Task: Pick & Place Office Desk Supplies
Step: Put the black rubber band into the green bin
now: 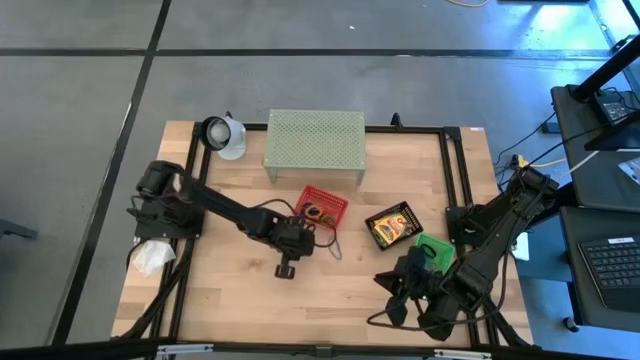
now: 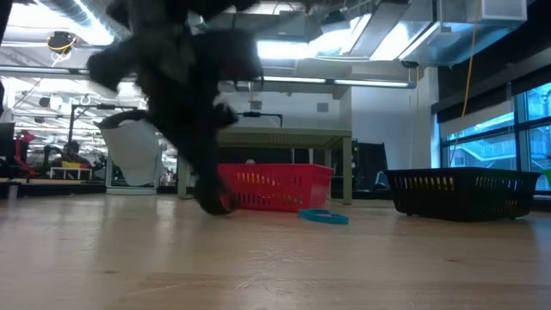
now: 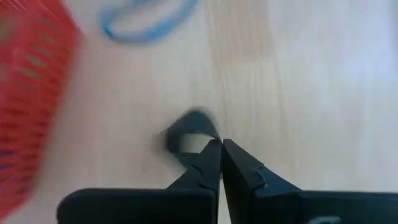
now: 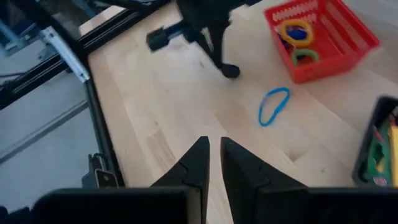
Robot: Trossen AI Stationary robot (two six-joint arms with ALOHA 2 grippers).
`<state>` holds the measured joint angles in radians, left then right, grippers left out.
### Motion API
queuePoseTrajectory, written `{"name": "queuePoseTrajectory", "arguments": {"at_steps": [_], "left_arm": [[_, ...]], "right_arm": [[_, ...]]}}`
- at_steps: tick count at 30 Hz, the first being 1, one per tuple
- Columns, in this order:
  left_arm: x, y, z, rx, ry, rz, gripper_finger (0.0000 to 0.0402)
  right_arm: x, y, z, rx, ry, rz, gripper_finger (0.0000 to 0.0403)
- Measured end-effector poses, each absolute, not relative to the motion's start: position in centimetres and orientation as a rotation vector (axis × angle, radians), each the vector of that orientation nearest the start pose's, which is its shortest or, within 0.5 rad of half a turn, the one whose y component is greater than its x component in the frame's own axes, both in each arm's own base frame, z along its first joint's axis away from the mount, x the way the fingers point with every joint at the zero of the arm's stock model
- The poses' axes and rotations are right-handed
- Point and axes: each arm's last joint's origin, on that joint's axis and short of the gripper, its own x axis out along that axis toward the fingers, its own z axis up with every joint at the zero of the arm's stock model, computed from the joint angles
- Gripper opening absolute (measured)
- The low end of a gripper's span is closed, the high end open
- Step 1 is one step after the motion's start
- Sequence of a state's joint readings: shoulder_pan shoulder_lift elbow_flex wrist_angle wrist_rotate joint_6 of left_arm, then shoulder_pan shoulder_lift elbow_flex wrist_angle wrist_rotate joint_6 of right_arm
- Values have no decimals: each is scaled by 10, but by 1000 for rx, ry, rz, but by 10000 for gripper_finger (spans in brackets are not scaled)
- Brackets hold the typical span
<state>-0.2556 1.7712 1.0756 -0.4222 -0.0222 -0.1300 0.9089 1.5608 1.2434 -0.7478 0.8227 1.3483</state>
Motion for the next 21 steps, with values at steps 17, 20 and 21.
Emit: {"name": "queuePoseTrajectory", "arguments": {"at_steps": [17, 20, 21], "left_arm": [[299, -111, 296, -125, 390, -332, 2], [298, -112, 302, -134, 354, -357, 2], [298, -112, 303, -137, 344, -370, 2]], "right_arm": [[251, 229, 293, 183, 421, -164, 84], [262, 221, 297, 165, 399, -161, 131], [264, 219, 298, 164, 388, -164, 148]]}}
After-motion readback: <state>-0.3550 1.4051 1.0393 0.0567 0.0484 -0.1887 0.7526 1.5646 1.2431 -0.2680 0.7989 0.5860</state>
